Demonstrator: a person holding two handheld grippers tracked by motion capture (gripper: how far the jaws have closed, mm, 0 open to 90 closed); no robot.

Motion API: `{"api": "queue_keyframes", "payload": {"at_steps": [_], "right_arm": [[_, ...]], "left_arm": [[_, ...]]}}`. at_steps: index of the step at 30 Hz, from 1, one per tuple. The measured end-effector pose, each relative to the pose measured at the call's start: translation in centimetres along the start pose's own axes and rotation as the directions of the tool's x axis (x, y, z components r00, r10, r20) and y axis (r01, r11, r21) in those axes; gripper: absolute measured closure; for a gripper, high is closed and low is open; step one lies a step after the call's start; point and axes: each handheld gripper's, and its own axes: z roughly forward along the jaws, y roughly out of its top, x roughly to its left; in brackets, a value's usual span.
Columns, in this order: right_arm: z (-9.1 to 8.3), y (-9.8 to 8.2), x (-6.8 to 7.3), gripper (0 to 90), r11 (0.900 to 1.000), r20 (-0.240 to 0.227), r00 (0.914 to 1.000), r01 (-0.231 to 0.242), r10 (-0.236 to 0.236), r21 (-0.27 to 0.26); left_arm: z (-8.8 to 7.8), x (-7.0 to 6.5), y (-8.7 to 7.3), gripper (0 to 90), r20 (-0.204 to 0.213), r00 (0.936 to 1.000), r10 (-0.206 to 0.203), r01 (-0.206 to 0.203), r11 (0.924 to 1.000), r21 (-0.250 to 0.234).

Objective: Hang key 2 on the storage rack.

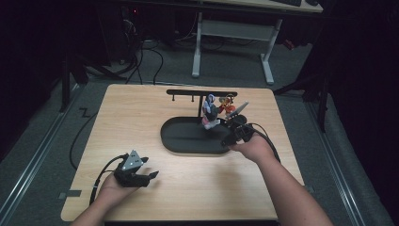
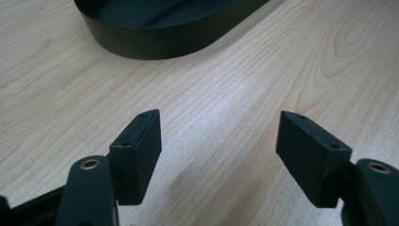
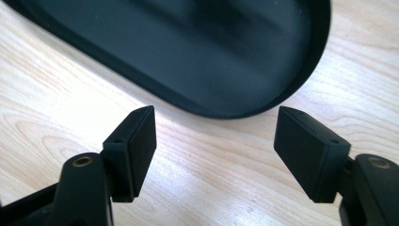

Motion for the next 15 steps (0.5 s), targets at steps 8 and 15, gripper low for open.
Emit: {"api": "queue_keyframes", "payload": {"at_steps": [8,15], "right_arm": [[1.6,-4.8,0.4,32.2,0.987,0.015,0.9995,0.029,-0.027,-0.157],[2.7,-9.2,0.4,31.9,0.953,0.009,0.9999,0.014,-0.012,-0.303]], "left_arm": [[0.2,-0.1,0.0,31.9,0.003,1.0,0.005,-0.005,0.9999,0.009],[0.2,-0.2,0.0,31.9,0.004,1.0,0.007,-0.007,0.9999,0.014]]}}
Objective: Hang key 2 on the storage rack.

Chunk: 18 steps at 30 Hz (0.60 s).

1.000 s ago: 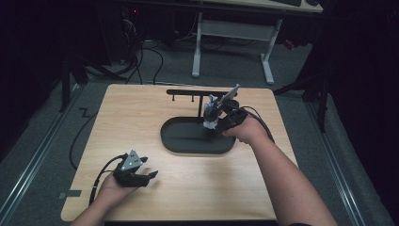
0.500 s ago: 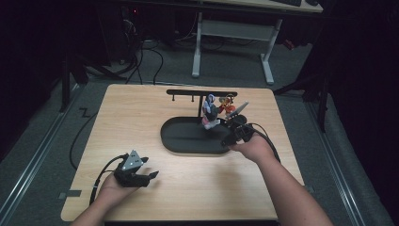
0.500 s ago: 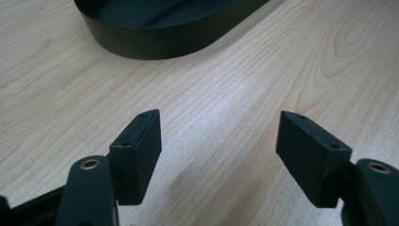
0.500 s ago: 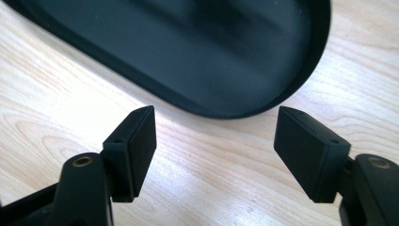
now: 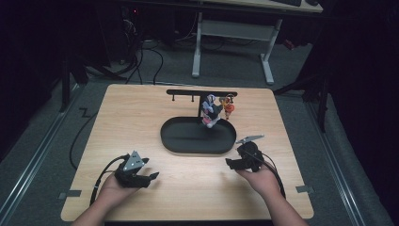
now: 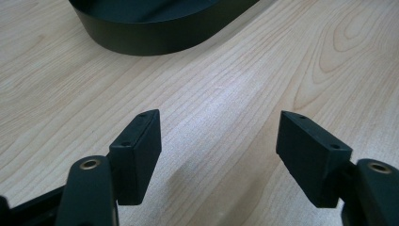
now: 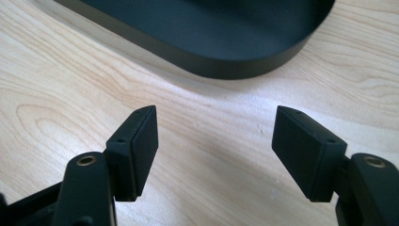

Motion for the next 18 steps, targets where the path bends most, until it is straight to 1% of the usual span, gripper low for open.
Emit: {"api": "queue_keyframes", "payload": {"at_steps": [2,5,7,9,10,11,12,13,14,15,16,18], "right_arm": [[-0.2,-1.3,0.0,31.6,0.998,0.015,0.9999,0.002,-0.001,-0.055],[-0.3,-3.6,-0.1,30.9,0.991,0.042,0.9991,0.015,-0.01,-0.129],[-0.3,-5.1,-0.1,30.3,0.985,0.042,0.9991,0.0,0.007,-0.17],[-0.4,-6.5,-0.2,29.5,0.975,0.031,0.9992,-0.018,0.025,-0.222],[-0.5,-7.1,-0.2,27.9,0.969,0.024,0.9991,-0.028,0.035,-0.244],[-0.7,-7.7,-0.2,26.0,0.962,0.027,0.9989,-0.029,0.038,-0.27],[-1.0,-8.4,-0.2,25.6,0.953,0.037,0.9988,-0.019,0.031,-0.301],[-1.5,-8.9,-0.1,24.5,0.946,0.039,0.9989,-0.013,0.027,-0.323],[-1.8,-9.0,-0.1,22.8,0.941,0.039,0.9987,-0.019,0.034,-0.338],[-2.1,-9.2,-0.1,21.3,0.932,0.044,0.9984,-0.018,0.036,-0.362],[-2.2,-9.4,0.0,21.2,0.926,0.055,0.9981,-0.006,0.029,-0.377],[-2.1,-9.6,0.3,21.1,0.929,0.095,0.9955,0.036,-0.001,-0.369]], "left_arm": [[0.0,0.0,0.0,31.9,0.003,1.0,-0.001,0.001,1.0,0.001],[0.0,0.0,-0.1,31.8,0.007,0.9999,-0.008,0.008,1.0,0.0],[0.0,-0.1,-0.1,32.0,0.005,1.0,-0.009,0.009,0.9999,-0.005],[0.0,-0.1,0.0,32.1,0.008,0.9998,-0.017,0.017,0.9998,-0.012],[0.0,0.0,0.0,32.1,0.01,0.9997,-0.02,0.02,0.9997,-0.012],[0.0,0.0,0.0,32.1,0.011,0.9997,-0.024,0.024,0.9996,-0.012],[0.1,0.0,-0.1,32.1,0.012,0.9995,-0.03,0.03,0.9995,-0.013],[0.1,0.0,-0.1,32.1,0.014,0.9993,-0.033,0.034,0.9993,-0.013],[0.1,-0.1,0.0,32.1,0.016,0.9992,-0.036,0.036,0.9993,-0.013],[0.1,-0.1,0.0,32.1,0.019,0.9992,-0.034,0.034,0.9994,-0.01],[0.2,-0.2,0.0,32.1,0.019,0.9993,-0.033,0.033,0.9994,-0.01],[0.3,-0.3,0.1,32.0,0.018,0.9994,-0.029,0.029,0.9995,-0.008]]}}
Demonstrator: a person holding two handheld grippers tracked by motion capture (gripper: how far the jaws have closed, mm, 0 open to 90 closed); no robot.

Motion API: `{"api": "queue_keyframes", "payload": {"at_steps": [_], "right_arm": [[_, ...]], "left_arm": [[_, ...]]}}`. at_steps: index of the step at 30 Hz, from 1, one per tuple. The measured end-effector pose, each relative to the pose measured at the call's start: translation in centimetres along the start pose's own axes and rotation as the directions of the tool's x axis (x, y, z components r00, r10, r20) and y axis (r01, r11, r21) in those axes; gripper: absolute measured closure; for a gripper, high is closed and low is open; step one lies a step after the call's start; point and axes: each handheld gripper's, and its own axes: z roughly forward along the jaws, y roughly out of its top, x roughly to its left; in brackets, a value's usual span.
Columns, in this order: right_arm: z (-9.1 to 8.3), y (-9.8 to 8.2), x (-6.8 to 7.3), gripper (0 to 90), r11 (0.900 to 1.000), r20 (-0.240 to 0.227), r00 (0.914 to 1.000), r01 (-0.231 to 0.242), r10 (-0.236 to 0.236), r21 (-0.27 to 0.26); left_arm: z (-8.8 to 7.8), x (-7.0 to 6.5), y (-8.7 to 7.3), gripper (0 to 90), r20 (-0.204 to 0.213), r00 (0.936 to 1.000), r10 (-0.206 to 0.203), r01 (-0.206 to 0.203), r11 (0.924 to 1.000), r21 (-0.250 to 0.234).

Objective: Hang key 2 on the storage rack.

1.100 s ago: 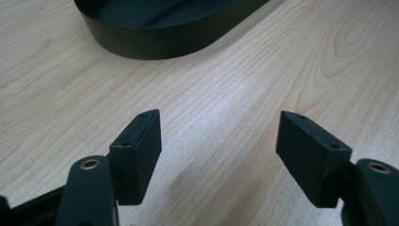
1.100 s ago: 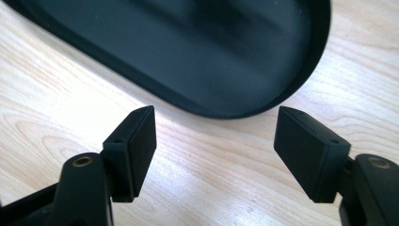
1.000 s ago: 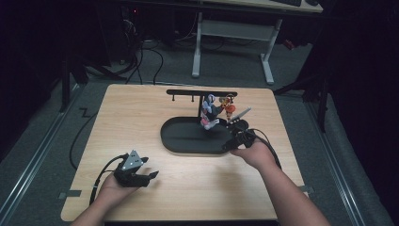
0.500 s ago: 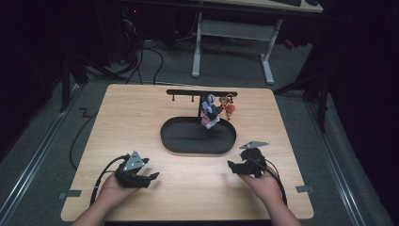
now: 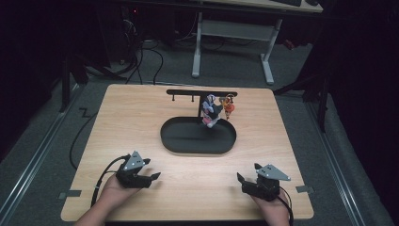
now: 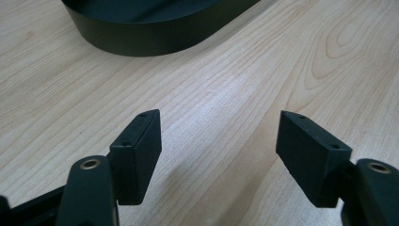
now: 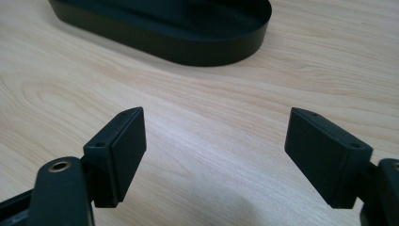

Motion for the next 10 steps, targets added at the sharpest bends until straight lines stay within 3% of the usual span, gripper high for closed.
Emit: {"api": "queue_keyframes", "payload": {"at_steps": [10], "right_arm": [[0.54,-0.22,-0.27,19.3,1.0,-0.014,0.9995,-0.028,0.029,0.014]], "left_arm": [[-0.15,-0.12,-0.03,30.9,-0.001,1.0,0.008,-0.008,1.0,0.0]]}}
